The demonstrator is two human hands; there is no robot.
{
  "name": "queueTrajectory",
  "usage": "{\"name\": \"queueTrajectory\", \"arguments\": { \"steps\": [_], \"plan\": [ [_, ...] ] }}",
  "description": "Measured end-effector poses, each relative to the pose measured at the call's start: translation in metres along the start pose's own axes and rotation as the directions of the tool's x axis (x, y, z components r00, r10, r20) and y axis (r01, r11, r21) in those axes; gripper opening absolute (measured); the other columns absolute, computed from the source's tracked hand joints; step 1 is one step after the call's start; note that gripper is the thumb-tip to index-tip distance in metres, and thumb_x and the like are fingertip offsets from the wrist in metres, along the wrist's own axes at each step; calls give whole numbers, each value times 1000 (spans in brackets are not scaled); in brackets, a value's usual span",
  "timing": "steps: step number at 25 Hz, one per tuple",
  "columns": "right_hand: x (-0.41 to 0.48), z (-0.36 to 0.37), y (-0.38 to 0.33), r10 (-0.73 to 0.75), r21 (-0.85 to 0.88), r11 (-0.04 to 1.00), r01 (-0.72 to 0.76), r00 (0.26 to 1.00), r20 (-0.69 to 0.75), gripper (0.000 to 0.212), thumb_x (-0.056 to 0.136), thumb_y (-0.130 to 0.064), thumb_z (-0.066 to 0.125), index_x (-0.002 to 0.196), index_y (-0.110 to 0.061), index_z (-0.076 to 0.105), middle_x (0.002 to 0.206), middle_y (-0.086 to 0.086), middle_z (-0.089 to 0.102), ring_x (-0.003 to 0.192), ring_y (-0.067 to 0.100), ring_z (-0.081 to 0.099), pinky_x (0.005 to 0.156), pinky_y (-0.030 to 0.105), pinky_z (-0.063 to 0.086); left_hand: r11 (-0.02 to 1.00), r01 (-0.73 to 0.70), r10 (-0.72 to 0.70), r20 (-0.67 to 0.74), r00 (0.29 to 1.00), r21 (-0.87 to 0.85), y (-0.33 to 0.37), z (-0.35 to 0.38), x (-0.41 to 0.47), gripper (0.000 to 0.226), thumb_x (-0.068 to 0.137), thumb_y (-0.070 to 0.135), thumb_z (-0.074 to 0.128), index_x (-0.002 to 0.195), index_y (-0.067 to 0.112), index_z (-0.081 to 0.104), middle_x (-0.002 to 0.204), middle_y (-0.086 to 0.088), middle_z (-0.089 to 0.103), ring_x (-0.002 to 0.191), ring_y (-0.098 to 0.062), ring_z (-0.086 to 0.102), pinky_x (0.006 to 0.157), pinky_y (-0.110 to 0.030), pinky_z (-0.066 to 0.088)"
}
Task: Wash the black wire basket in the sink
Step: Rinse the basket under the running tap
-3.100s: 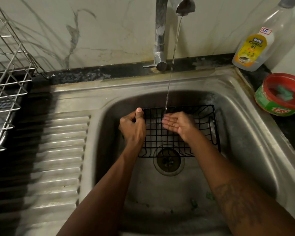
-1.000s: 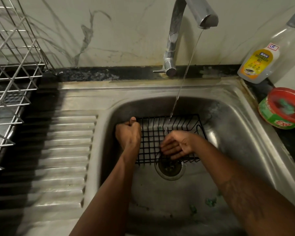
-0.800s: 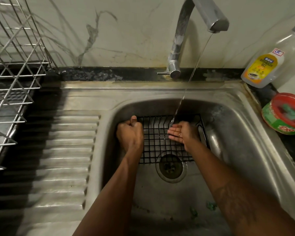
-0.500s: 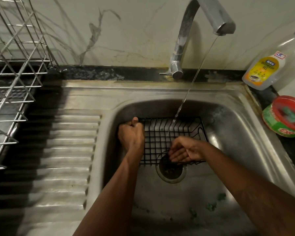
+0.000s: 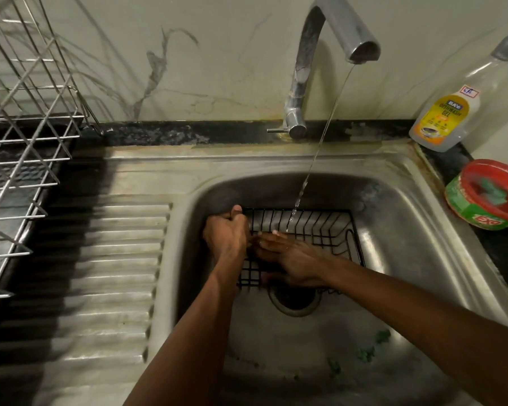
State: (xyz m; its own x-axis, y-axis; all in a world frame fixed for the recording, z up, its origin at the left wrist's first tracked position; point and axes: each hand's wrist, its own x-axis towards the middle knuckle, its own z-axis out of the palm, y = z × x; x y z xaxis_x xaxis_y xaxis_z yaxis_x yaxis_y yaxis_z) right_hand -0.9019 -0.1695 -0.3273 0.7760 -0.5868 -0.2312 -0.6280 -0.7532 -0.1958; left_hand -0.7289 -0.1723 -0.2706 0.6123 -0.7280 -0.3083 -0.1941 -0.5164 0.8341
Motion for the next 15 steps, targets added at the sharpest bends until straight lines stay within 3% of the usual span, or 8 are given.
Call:
{"name": "queueTrajectory", "arguments": {
  "steps": [2,4,5,8,9,12,15],
  "plan": [
    [6,10,-5,-35,-98,994,46,994,108,79,104,-64,26,164,-19,1,172,3,-2,157,16,-8,127,37,-7,999,-16,14,26,1000,50,0,3,1,40,96,40,64,88,5,80,86,-17,75,95,-32,70,77,-20,38],
    [6,19,6,-78,-170,981,94,992,98,78,103,-68,16,164,-24,-3,172,2,-4,158,17,-8,128,41,-5,999,8,-10,59,998,44,1,5,2,41,97,41,62,91,4,78,85,-14,72,91,-29,69,76,-20,39],
    [5,19,13,-59,-154,986,69,996,72,74,103,-68,14,164,-27,-2,172,0,-3,158,16,-7,128,42,-2,999,18,-21,71,997,39,1,5,1,42,97,42,62,92,3,78,86,-12,72,89,-26,68,75,-21,40],
    [3,20,19,184,5,983,-184,982,-37,66,107,-60,18,164,-30,2,171,-2,4,157,13,-3,128,44,9,999,-23,19,86,996,48,0,12,2,42,98,42,61,90,5,78,86,-14,73,82,-24,66,75,-20,40],
    [4,22,13,158,-6,987,-159,985,-68,67,108,-58,21,164,-26,5,171,1,8,157,15,1,129,44,8,997,-37,31,91,995,69,1,12,2,41,98,42,61,89,5,79,85,-14,72,78,-22,63,75,-20,40],
    [1,27,-3,-113,-152,983,99,990,-82,68,106,-57,25,162,-18,23,167,8,27,154,28,25,125,39,8,985,-68,44,147,988,159,8,16,7,42,98,42,60,81,8,76,80,-9,68,67,-15,56,76,-22,43],
    [-5,25,15,-57,-87,995,47,991,-118,68,106,-62,18,163,-25,21,169,3,23,156,22,17,128,45,10,970,-166,112,285,952,176,13,23,10,50,101,44,56,75,5,72,64,-2,62,59,-14,56,68,-30,50]
  ]
}}
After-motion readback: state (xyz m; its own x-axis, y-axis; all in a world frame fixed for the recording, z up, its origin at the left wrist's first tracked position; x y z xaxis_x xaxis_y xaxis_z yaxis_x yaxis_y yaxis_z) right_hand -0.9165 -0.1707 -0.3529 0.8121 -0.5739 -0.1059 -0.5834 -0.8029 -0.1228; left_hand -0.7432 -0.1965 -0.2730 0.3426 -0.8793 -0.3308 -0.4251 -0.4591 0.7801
